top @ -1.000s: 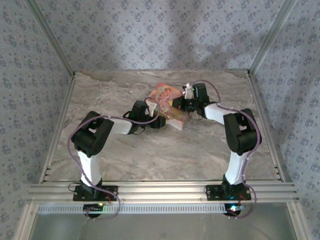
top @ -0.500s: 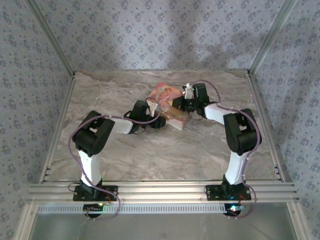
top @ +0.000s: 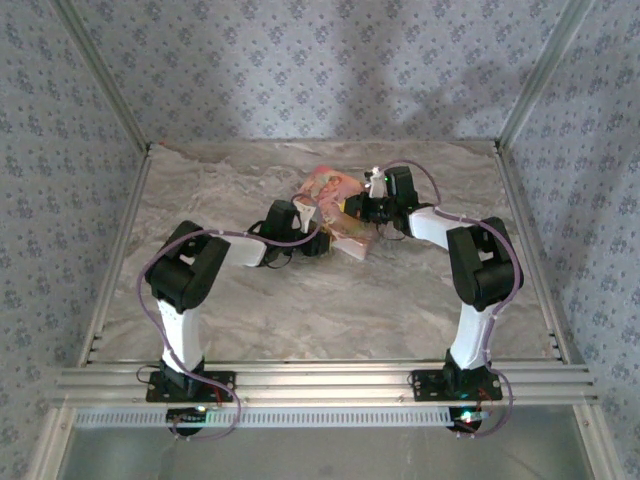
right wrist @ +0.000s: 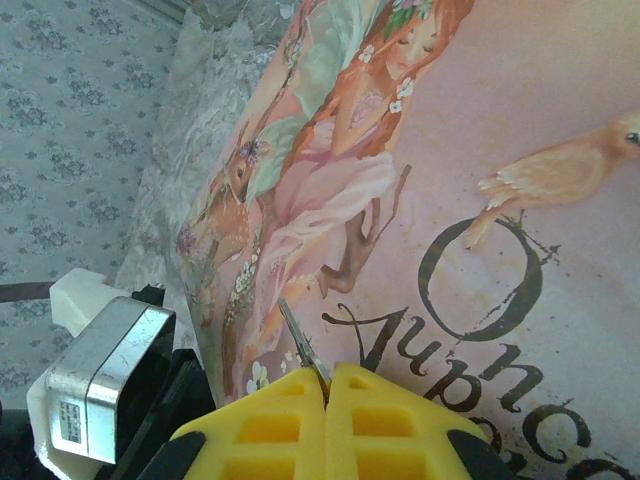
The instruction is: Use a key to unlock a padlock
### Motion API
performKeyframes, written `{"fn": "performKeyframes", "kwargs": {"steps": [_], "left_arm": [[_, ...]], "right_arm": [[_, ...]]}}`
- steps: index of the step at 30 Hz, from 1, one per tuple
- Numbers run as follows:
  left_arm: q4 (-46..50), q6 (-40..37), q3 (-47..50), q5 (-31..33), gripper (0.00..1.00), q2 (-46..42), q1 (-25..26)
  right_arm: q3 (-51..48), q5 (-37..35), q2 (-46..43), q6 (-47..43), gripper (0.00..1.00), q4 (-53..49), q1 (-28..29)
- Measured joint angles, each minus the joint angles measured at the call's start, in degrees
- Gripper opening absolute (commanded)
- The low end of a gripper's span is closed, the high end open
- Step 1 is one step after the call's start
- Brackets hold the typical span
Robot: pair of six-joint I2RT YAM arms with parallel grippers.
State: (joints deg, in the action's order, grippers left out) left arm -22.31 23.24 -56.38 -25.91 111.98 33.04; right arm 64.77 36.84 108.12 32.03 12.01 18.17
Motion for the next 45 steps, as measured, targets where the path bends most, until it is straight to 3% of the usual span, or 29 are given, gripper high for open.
{"fn": "performKeyframes", "kwargs": {"steps": [5,14,22,30,39,45], "left_arm": [[0.0,0.5,-0.1,0.0,0.19,0.0,0.0],[0.7,5.4,-0.1,0.0,0.16,-0.6,0.7],[6.5,13.8,0.0,-0.7,0.14,-3.2,1.9],[12.3,19.5,-0.1,-2.1,0.13,-6.5,1.9],[11.4,26.9,-0.1,-3.5,0.13,-7.0,1.9],[11.0,29.9,-0.1,-4.3,0.13,-7.5,1.9]], "right_arm": [[-0.1,-0.5,-0.3,0.0,0.00,0.0,0.0],[-3.2,-2.6,-7.3,-2.1,0.00,-2.0,0.5],[-15.7,-6.6,-22.9,-6.7,0.00,-1.1,1.4],[-31.4,-12.2,-31.5,-9.1,0.00,2.7,6.4],[-41.3,-18.2,-33.9,-9.6,0.00,13.0,12.0],[-43.8,-19.5,-28.6,-9.4,0.00,22.5,13.2]]}}
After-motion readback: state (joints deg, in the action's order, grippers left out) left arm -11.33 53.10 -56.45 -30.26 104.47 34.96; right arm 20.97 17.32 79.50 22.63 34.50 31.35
